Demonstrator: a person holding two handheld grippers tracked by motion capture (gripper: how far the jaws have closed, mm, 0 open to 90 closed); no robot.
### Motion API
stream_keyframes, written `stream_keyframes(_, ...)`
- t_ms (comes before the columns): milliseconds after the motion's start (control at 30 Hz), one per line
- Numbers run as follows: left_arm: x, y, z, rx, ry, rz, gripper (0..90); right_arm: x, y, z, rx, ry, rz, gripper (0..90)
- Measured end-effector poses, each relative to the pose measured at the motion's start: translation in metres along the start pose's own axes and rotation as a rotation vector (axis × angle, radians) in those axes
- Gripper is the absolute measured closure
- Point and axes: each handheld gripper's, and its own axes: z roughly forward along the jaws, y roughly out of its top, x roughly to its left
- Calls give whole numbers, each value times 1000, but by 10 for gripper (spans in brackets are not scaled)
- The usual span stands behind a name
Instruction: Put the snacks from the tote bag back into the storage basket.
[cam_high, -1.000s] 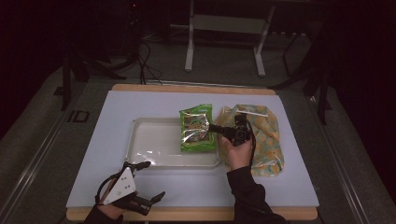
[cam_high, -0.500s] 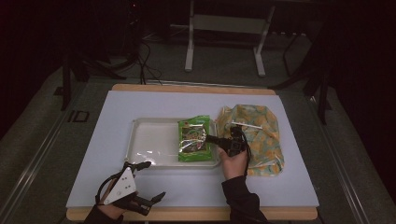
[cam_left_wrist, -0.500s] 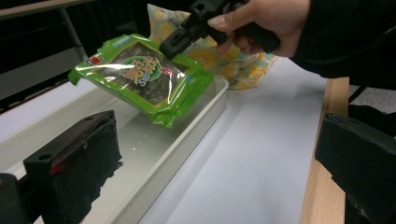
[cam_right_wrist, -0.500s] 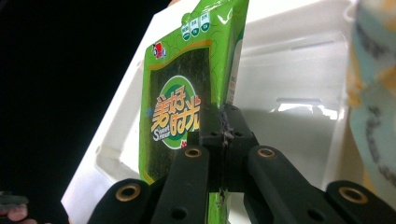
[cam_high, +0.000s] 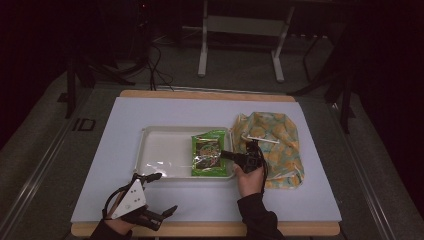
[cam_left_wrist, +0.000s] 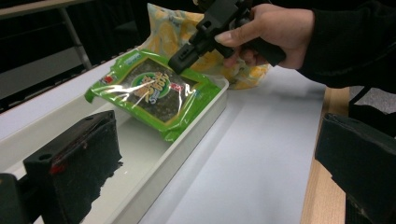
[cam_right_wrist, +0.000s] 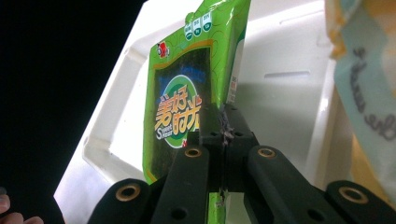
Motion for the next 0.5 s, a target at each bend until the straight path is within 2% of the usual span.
stream_keyframes(500,0,0,0,0,-2,1,5,-3,-4,12,62,-40,-6,888)
